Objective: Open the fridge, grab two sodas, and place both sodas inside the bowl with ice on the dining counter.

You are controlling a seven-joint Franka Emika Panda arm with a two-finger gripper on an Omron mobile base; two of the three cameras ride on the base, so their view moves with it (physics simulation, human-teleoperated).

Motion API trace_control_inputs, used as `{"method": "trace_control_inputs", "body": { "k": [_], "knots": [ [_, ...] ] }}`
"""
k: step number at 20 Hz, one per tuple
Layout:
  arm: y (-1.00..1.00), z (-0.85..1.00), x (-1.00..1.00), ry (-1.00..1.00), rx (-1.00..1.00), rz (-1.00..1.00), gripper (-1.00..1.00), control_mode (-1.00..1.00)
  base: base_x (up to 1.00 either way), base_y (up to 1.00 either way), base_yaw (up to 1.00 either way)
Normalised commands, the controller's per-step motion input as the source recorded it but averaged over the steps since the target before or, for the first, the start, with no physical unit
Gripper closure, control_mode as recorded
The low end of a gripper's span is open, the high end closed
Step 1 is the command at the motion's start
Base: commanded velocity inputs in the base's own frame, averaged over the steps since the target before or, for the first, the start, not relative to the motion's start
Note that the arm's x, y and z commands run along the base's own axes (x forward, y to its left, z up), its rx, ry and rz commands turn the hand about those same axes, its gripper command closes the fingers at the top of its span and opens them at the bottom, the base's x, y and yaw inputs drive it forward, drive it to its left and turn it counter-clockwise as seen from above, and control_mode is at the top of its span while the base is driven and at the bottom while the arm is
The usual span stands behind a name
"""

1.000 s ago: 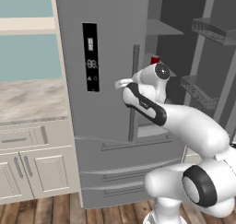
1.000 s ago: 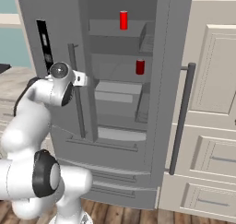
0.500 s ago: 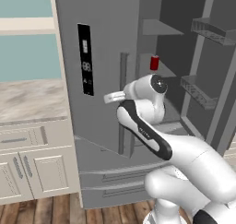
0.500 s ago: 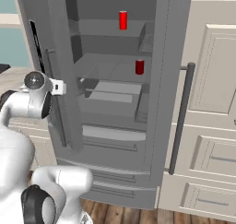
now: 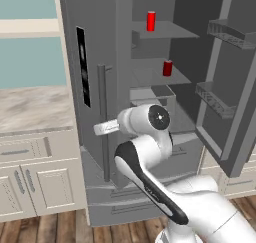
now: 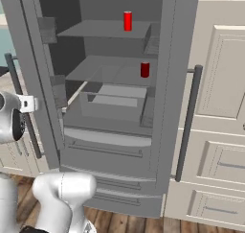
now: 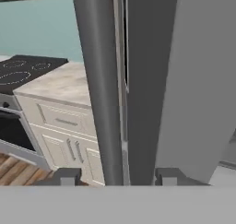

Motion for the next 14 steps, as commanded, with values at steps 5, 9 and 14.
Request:
{"method": "trace_control_inputs", "body": {
  "k": [5,9,14],
  "knots": [
    [-0.5,0.08,-0.99,-0.1,0.1,0.0,-1.0,-1.0,0.0,0.0,0.0],
    [-0.83,0.21,-0.12,0.0,0.04,0.0,-1.0,-1.0,0.0,0.0,0.0],
    [-0.66,0.3,0.54,0.0,0.0,0.0,-1.0,-1.0,0.0,0.0,0.0]
  ]
}}
